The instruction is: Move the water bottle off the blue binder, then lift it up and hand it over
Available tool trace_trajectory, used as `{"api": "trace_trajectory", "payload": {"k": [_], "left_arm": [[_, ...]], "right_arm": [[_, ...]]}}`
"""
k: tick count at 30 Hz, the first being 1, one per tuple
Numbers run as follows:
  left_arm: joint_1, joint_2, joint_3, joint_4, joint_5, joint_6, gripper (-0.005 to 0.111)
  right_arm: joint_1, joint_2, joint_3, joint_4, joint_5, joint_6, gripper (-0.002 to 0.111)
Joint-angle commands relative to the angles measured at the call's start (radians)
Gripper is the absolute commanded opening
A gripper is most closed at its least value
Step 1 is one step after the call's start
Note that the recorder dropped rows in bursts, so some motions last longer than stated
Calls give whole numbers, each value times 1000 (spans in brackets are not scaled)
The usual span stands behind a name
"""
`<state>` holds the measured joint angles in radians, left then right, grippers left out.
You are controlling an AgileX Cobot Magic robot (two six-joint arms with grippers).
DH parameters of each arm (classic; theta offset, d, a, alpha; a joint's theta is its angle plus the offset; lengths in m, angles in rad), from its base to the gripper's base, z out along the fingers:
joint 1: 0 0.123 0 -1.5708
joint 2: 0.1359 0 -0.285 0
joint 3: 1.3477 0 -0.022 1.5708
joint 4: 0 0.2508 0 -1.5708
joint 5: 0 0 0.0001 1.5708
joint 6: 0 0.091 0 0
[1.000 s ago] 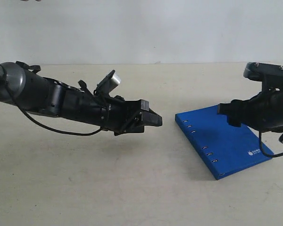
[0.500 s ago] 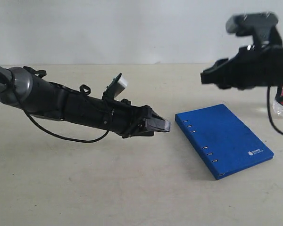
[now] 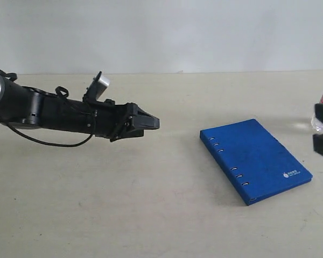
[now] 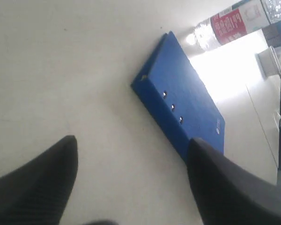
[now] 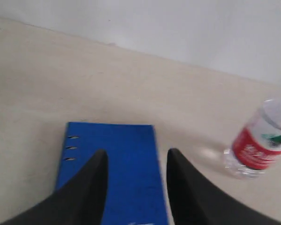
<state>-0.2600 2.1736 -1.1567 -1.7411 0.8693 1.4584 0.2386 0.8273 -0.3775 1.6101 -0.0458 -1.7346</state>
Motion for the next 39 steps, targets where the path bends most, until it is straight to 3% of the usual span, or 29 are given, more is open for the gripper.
{"api": "trace_trajectory", "payload": {"k": [1,4,8,12,15,21,26,28,34,36,39], "left_arm": [[18,-3,-4,-3,40,2,61],[-8,-3,-4,-3,42,-27,59],[-61,-3,-4,-3,42,-31,60],[-89,-3,-4,-3,42,-63,60],[-92,-3,-4,-3,36,-98,60],[-111,-3,-4,-3,12,-116,60],[-161,-3,-4,-3,-74,-120,60],[-183,-3,-9,-3,-100,-120,60],[-210,-3,-63,-3,-103,-145,60],[-210,-3,-76,-3,-103,-145,60],[-210,-3,-84,-3,-103,-147,60]], "right_arm": [[4,8,26,79,-402,246,37],[4,106,38,126,-480,358,37],[4,278,-36,134,-95,248,36],[-16,490,-107,134,-52,320,36],[-80,609,-134,134,54,337,36],[-216,686,-175,134,-6,322,36],[-321,722,-183,134,335,318,36],[-377,767,-212,50,500,400,36],[-509,912,-444,-544,881,776,36],[-514,931,-505,-666,900,790,36],[-514,933,-532,-703,811,782,36]]}}
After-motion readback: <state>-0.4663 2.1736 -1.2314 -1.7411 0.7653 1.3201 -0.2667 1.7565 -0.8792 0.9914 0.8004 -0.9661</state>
